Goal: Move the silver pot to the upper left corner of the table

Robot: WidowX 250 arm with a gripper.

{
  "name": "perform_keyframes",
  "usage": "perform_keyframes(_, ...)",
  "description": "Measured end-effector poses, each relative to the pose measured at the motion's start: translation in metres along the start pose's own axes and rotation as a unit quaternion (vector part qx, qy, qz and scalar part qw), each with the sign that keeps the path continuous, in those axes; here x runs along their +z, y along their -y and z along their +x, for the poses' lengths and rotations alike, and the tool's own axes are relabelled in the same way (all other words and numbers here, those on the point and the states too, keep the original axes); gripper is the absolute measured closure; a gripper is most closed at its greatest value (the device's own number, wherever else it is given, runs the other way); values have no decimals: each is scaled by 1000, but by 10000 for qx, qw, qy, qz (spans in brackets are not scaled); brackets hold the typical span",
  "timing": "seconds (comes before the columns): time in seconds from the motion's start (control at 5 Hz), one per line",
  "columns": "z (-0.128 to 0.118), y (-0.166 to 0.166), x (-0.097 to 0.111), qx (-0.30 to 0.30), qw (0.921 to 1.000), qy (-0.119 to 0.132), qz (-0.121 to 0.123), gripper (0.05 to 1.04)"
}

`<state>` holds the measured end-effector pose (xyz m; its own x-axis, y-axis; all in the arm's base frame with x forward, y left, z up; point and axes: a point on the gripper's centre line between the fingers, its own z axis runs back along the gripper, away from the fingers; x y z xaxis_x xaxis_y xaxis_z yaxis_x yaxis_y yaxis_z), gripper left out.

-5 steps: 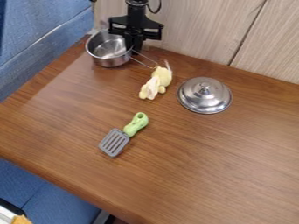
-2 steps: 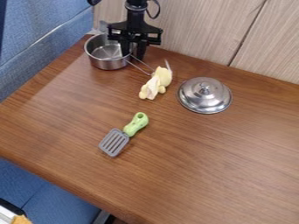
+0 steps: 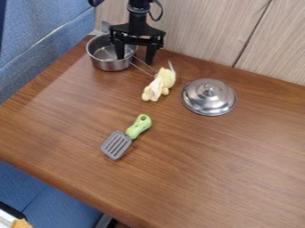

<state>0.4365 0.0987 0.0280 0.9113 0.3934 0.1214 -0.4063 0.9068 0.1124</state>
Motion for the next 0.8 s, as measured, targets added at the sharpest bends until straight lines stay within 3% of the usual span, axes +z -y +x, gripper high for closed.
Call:
perform_keyframes(0.2, 3, -1, 17, 34, 9997, 214, -58, 77)
perform_keyframes(0.6, -1, -12, 79, 160, 9948, 1001, -137, 84)
perform_keyframes(0.8, -1, -13, 84, 172, 9939, 1079, -165, 83)
